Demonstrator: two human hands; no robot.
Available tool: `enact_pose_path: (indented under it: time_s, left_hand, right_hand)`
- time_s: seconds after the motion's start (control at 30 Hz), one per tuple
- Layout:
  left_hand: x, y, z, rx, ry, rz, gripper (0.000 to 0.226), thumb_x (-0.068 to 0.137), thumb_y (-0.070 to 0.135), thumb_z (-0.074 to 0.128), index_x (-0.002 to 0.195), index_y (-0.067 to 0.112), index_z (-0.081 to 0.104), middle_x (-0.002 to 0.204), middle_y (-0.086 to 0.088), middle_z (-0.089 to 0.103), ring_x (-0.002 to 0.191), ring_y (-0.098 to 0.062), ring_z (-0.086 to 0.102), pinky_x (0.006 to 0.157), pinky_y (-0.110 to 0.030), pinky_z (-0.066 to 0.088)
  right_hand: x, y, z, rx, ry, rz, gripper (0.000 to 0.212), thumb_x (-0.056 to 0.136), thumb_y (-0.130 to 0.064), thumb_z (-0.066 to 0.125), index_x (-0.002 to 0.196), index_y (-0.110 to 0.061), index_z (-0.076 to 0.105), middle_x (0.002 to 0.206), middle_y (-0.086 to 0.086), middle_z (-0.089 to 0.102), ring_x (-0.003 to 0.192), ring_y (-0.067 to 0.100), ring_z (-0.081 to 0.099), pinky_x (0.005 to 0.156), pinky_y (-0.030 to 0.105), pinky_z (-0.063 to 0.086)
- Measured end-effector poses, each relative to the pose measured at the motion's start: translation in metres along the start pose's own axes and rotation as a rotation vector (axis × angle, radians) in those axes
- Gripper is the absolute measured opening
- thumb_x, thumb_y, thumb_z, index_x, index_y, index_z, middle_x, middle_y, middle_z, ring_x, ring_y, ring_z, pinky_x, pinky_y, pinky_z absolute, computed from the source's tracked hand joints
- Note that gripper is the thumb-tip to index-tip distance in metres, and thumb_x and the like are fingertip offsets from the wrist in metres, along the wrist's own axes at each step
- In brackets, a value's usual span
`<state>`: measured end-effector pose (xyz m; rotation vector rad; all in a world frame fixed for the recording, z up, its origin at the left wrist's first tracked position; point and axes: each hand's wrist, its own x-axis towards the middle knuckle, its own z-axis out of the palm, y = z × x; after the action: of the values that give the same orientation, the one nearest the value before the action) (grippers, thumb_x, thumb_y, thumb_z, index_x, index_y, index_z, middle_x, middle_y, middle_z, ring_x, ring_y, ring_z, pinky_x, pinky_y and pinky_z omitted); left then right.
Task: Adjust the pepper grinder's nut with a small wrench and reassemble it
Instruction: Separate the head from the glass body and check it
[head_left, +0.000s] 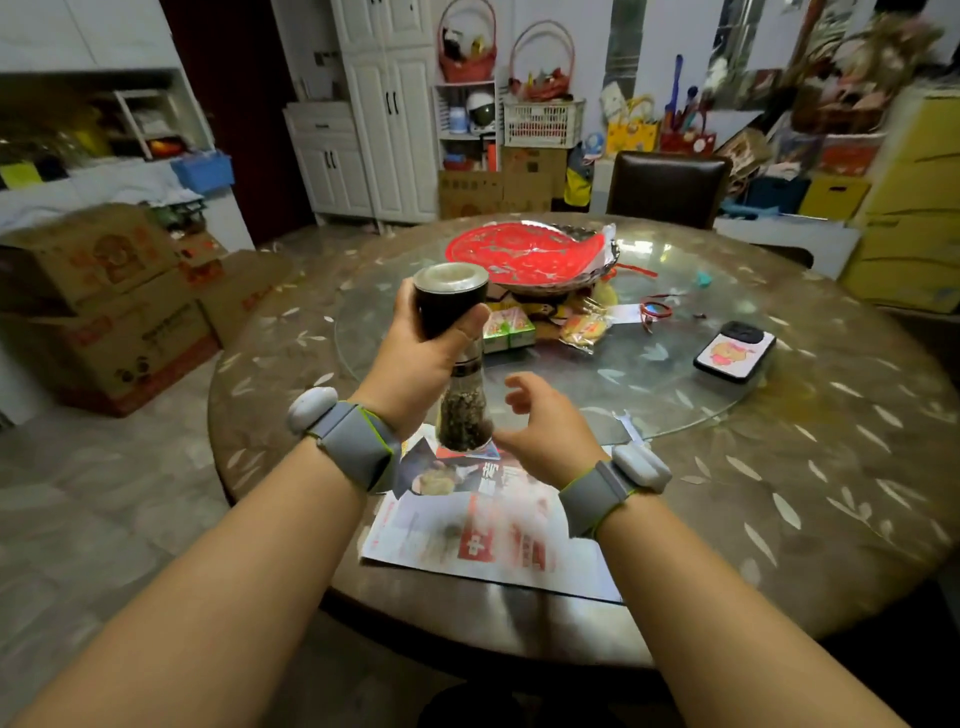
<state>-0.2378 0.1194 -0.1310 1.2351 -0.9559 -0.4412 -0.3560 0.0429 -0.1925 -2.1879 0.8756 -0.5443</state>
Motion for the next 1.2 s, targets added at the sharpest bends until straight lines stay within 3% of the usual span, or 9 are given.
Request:
enact_pose_path:
  time_s: [0.2, 0.33, 0.5, 0.6, 0.73, 0.9, 1.03, 1.2]
  left_hand:
    - [0.083, -0.056, -0.009, 0.048, 0.011, 0.007, 0.043, 0.084, 0.019, 0.069, 0.119, 0.020, 0.044, 0.112, 0.003, 0.062, 0.101, -0.002, 0.061, 0.092, -0.025, 0.051]
    - [0.127, -0.085, -0.014, 0.109, 0.060, 0.034, 0.050, 0.085, 0.017, 0.071, 0.124, 0.014, 0.041, 0.114, 0.004, 0.060, 0.104, 0.001, 0.060, 0.090, -0.021, 0.048]
    - [0.171, -0.120, -0.023, 0.196, 0.114, 0.006, 0.052, 0.083, 0.018, 0.073, 0.122, 0.018, 0.038, 0.115, 0.003, 0.058, 0.106, -0.001, 0.057, 0.095, -0.019, 0.045]
    - [0.180, -0.127, -0.029, 0.210, 0.119, -0.046, 0.056, 0.080, 0.017, 0.075, 0.121, 0.018, 0.037, 0.116, -0.001, 0.057, 0.106, -0.004, 0.056, 0.098, -0.023, 0.045]
    - [0.194, -0.128, -0.035, 0.240, 0.098, -0.117, 0.057, 0.080, 0.008, 0.075, 0.120, 0.015, 0.036, 0.109, 0.008, 0.055, 0.098, 0.006, 0.056, 0.094, -0.017, 0.044]
    - [0.210, -0.122, -0.045, 0.238, 0.110, -0.189, 0.058, 0.076, 0.016, 0.076, 0.119, 0.015, 0.036, 0.110, 0.004, 0.055, 0.103, -0.006, 0.055, 0.102, -0.036, 0.047]
    - [0.209, -0.126, -0.045, 0.228, 0.115, -0.227, 0.059, 0.074, 0.015, 0.076, 0.118, 0.013, 0.037, 0.108, 0.003, 0.055, 0.100, -0.005, 0.055, 0.099, -0.029, 0.046]
    - [0.209, -0.130, -0.047, 0.238, 0.124, -0.275, 0.058, 0.074, 0.018, 0.076, 0.117, 0.014, 0.037, 0.109, 0.003, 0.055, 0.102, -0.006, 0.055, 0.099, -0.031, 0.047]
  right_hand:
    - [0.090, 0.018, 0.024, 0.046, 0.014, 0.028, 0.061, 0.079, -0.016, 0.068, 0.135, -0.010, 0.043, 0.122, 0.010, 0.060, 0.111, 0.028, 0.057, 0.093, 0.045, 0.048]
    - [0.139, 0.026, 0.038, 0.082, 0.036, 0.041, 0.058, 0.079, -0.016, 0.066, 0.132, -0.014, 0.045, 0.123, 0.006, 0.061, 0.113, 0.025, 0.058, 0.093, 0.041, 0.049]
    - [0.193, 0.032, 0.054, 0.142, 0.046, 0.117, 0.054, 0.078, -0.015, 0.066, 0.127, -0.013, 0.045, 0.118, 0.007, 0.062, 0.108, 0.025, 0.059, 0.090, 0.040, 0.049]
    - [0.204, 0.026, 0.061, 0.138, -0.001, 0.133, 0.058, 0.078, -0.016, 0.065, 0.131, -0.013, 0.044, 0.123, 0.009, 0.061, 0.113, 0.026, 0.058, 0.092, 0.038, 0.049]
    - [0.219, 0.015, 0.061, 0.128, -0.050, 0.161, 0.062, 0.079, -0.014, 0.064, 0.137, -0.011, 0.041, 0.131, 0.010, 0.057, 0.119, 0.027, 0.054, 0.096, 0.034, 0.045]
    - [0.234, -0.001, 0.054, 0.117, -0.096, 0.190, 0.064, 0.079, -0.013, 0.064, 0.138, -0.011, 0.041, 0.132, 0.011, 0.057, 0.122, 0.027, 0.053, 0.098, 0.031, 0.040]
    - [0.234, 0.000, 0.057, 0.120, -0.112, 0.213, 0.065, 0.078, -0.013, 0.064, 0.138, -0.010, 0.040, 0.131, 0.012, 0.058, 0.121, 0.028, 0.054, 0.097, 0.031, 0.041]
    - [0.234, 0.000, 0.055, 0.119, -0.134, 0.228, 0.064, 0.080, -0.013, 0.063, 0.139, -0.012, 0.039, 0.131, 0.010, 0.058, 0.121, 0.026, 0.054, 0.094, 0.029, 0.041]
